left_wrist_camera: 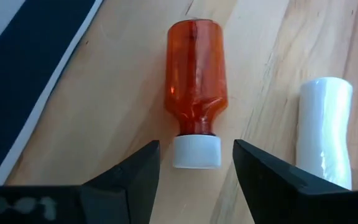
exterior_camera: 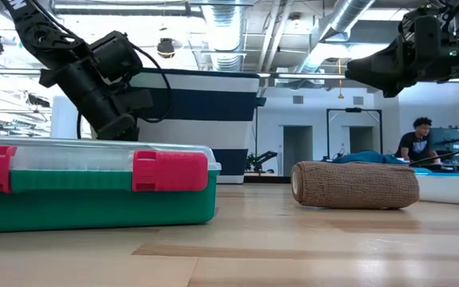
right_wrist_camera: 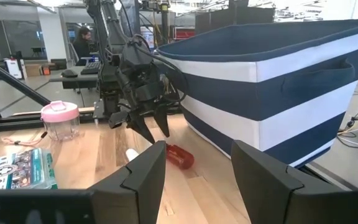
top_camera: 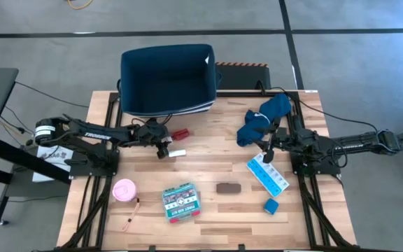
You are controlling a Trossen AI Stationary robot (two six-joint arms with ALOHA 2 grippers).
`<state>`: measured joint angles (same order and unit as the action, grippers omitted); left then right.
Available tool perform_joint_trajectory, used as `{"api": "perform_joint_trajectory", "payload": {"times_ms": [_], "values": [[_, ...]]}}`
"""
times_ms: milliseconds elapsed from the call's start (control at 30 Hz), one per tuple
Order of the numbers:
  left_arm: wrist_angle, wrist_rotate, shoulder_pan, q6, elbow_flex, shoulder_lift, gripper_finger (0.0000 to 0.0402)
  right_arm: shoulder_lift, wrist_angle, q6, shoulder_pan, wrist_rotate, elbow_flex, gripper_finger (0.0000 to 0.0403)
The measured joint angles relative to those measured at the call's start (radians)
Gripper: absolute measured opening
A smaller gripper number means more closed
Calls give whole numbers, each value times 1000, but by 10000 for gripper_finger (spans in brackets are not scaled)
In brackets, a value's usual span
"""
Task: Pick & place medical supplies in basket/bin
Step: Put the red pill bottle into blue bin
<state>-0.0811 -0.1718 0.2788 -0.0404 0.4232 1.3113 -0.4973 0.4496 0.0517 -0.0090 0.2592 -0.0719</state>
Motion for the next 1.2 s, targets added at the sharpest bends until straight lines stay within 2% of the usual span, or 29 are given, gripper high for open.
{"api": "perform_joint_trajectory", "payload": {"times_ms": [133,367,500,667,933,1100,1200], "values": [[-38,16,1,-28,0,47,194,0,0,0,0,0,0,175],[-219,26,2,-18,2,239,194,0,0,0,0,0,0,175],[-278,28,3,-26,3,284,194,0,0,0,1,0,0,175],[-293,32,3,-21,2,287,176,0,0,0,1,0,0,175],[-291,49,-21,-54,1,274,107,0,-1,0,1,0,0,175],[-271,60,-83,-87,35,189,107,0,-1,0,1,0,0,175],[-292,29,-140,-73,94,103,107,0,-2,0,0,0,0,175]]}}
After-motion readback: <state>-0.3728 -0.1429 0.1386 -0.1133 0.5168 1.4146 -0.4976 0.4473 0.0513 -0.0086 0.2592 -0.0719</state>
